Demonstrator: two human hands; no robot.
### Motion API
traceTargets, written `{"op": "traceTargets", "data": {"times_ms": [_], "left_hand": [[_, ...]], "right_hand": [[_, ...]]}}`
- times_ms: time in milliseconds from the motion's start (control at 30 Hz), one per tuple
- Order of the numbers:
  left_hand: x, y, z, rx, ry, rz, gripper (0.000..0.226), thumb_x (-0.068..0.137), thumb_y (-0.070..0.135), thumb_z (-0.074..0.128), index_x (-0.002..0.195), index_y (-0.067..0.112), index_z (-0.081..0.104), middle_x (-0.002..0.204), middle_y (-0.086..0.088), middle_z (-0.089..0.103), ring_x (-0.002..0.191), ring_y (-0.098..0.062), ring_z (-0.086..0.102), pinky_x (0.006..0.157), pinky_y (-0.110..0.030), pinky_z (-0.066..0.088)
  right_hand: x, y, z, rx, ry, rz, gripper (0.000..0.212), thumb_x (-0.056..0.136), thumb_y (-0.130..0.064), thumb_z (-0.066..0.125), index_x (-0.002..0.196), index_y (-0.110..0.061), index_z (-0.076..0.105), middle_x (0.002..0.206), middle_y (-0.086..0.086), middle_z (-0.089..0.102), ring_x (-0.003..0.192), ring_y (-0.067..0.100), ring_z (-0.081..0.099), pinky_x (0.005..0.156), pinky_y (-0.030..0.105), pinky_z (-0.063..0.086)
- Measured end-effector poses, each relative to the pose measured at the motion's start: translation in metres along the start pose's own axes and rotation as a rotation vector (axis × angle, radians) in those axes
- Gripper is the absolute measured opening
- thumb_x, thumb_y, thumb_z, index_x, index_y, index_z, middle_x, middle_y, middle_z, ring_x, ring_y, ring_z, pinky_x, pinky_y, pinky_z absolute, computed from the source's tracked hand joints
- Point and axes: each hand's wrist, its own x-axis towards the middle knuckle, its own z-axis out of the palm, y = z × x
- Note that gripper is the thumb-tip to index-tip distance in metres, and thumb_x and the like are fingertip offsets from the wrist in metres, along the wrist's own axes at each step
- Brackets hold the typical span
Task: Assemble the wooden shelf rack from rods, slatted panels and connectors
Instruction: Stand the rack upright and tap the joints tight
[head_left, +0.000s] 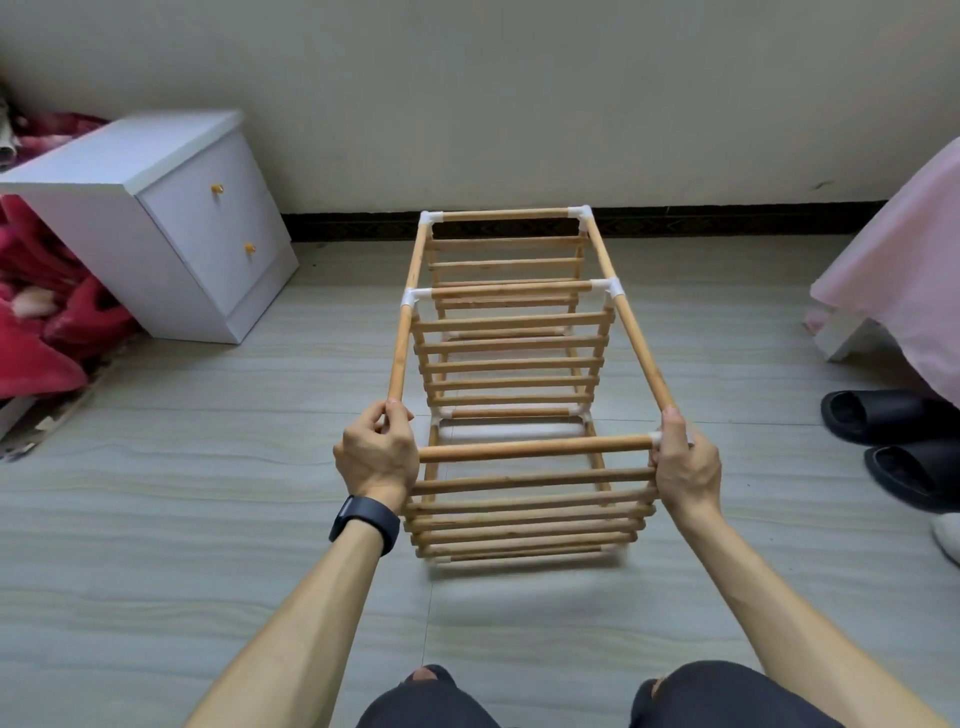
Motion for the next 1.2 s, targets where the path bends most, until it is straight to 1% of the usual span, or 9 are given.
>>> {"op": "traceTargets", "data": {"times_ms": [100,200,367,433,533,667,767,967,1200], "left_hand": [[0.014,0.015,-0.004,0.031,-0.032,0.006,0.035,0.096,0.036,0.051,0.068,0.021,0.066,0.054,0.006,0.056,0.055,-0.018,0.054,0.049,-0.025,0.035],[0.009,0.013,-0.01,0.054,-0.092,0.009,0.035,0.099,0.039,0.048,0.073,0.022,0.064,0.061,0.004,0.063,0.061,-0.023,0.059,0.052,-0.03,0.044],[-0.001,-0.009,-0.014,0.103,-0.255,-0.044,0.018,0.103,0.048,0.04,0.111,0.039,0.053,0.079,0.0,0.07,0.074,-0.024,0.065,0.059,-0.035,0.052],[0.007,-0.009,-0.012,0.117,-0.357,-0.172,0.027,0.103,0.053,0.036,0.12,0.035,0.044,0.081,-0.002,0.073,0.078,-0.023,0.065,0.062,-0.035,0.05],[0.03,-0.001,-0.006,0.098,-0.479,-0.368,0.054,0.105,0.057,0.024,0.093,0.019,0.06,0.072,-0.002,0.07,0.076,-0.022,0.062,0.065,-0.034,0.047],[0.053,0.008,0.006,0.141,-0.526,-0.367,0.062,0.106,0.057,0.019,0.081,0.015,0.056,0.069,-0.003,0.05,0.065,-0.02,0.048,0.059,-0.031,0.038],[0.063,0.008,0.016,0.022,-0.53,-0.489,0.059,0.103,0.062,0.025,0.08,0.015,0.052,0.069,-0.002,0.044,0.063,-0.019,0.044,0.055,-0.03,0.037],[0.065,0.003,0.024,0.108,-0.504,-0.4,0.06,0.1,0.068,0.025,0.076,0.019,0.05,0.065,0.001,0.047,0.057,-0.017,0.047,0.044,-0.026,0.039],[0.058,-0.003,0.016,-0.003,-0.47,-0.422,0.057,0.102,0.062,0.031,0.082,0.017,0.059,0.072,-0.001,0.052,0.059,-0.019,0.049,0.056,-0.03,0.042]], "right_hand": [[0.014,-0.023,-0.006,0.048,-0.059,0.061,0.041,0.095,-0.046,0.043,0.085,-0.017,0.069,0.065,0.001,0.064,0.069,0.023,0.063,0.061,0.035,0.045],[0.034,-0.041,-0.016,-0.04,-0.264,0.164,0.023,0.101,-0.017,0.049,0.106,-0.008,0.069,0.08,0.004,0.067,0.074,0.021,0.062,0.06,0.034,0.046],[0.045,-0.05,0.0,-0.01,-0.341,0.426,0.033,0.105,-0.036,0.049,0.098,-0.005,0.059,0.078,0.007,0.049,0.067,0.019,0.049,0.062,0.034,0.046],[0.044,-0.045,0.013,-0.173,-0.29,0.364,0.035,0.102,-0.04,0.052,0.096,-0.006,0.06,0.072,0.005,0.05,0.064,0.02,0.05,0.059,0.034,0.044],[0.037,-0.032,0.024,-0.567,-0.145,0.106,0.036,0.098,-0.044,0.049,0.083,-0.014,0.06,0.069,0.003,0.062,0.063,0.022,0.06,0.052,0.03,0.042],[0.048,-0.031,0.029,-0.649,-0.09,0.034,0.048,0.105,-0.048,0.036,0.089,-0.01,0.06,0.068,0.005,0.06,0.062,0.023,0.056,0.051,0.031,0.038],[0.056,-0.032,0.032,-0.705,-0.097,0.019,0.047,0.107,-0.048,0.029,0.094,-0.011,0.055,0.069,0.004,0.055,0.065,0.023,0.053,0.06,0.035,0.042],[0.062,-0.027,0.033,-0.725,-0.073,0.019,0.046,0.108,-0.049,0.026,0.097,-0.013,0.053,0.069,0.002,0.051,0.062,0.018,0.046,0.053,0.033,0.033],[0.058,-0.023,0.033,-0.697,-0.03,0.034,0.046,0.107,-0.051,0.03,0.095,-0.014,0.054,0.07,0.002,0.053,0.063,0.019,0.049,0.051,0.03,0.033]]}}
